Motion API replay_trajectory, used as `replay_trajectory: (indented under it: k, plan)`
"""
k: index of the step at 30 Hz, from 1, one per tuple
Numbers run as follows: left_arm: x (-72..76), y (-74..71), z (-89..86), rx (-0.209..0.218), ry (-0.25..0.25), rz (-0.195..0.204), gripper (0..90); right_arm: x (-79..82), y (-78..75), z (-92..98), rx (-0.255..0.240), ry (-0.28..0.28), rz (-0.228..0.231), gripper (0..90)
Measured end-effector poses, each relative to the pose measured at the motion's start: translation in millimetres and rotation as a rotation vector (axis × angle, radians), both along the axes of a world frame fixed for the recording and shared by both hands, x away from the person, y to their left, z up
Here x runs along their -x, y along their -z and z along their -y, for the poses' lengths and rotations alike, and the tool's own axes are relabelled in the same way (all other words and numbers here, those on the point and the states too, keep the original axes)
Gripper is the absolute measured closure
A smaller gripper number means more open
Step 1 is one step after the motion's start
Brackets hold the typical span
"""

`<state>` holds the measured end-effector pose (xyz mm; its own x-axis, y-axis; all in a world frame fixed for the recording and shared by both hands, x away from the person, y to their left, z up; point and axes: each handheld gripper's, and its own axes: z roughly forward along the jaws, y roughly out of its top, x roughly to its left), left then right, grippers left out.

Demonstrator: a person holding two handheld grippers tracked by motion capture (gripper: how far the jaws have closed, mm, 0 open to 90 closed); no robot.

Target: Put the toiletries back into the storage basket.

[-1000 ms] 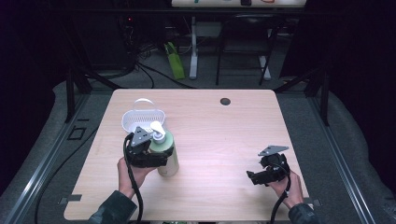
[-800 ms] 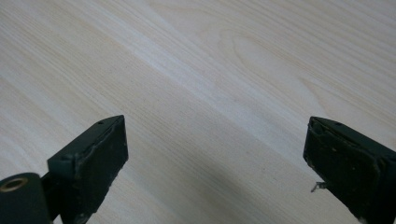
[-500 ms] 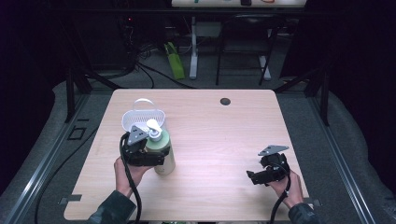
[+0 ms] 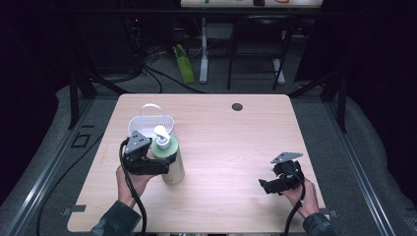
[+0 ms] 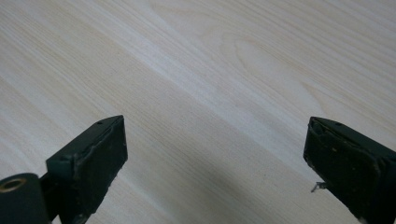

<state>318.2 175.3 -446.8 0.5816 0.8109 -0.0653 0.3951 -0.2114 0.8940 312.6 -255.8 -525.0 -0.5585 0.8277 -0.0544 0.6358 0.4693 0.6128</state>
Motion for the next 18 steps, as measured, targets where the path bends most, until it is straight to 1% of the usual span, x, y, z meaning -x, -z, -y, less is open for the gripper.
replay_trajectory:
  k: [7,14,18]
  plan:
    - [-0.5,-7.0,-0.2,0.033,0.024,0.026,0.0,0.3,0.2,0.0,0.006,-0.003,-0.002,5.6]
    - [-4.6,-11.9,1.0,0.059,0.041,0.041,0.0,0.0,1.1,-0.7,0.007,-0.003,-0.006,5.7]
    - [-7.5,-13.2,2.1,0.066,0.048,0.040,0.0,0.3,1.2,-1.0,0.007,-0.007,-0.006,5.7]
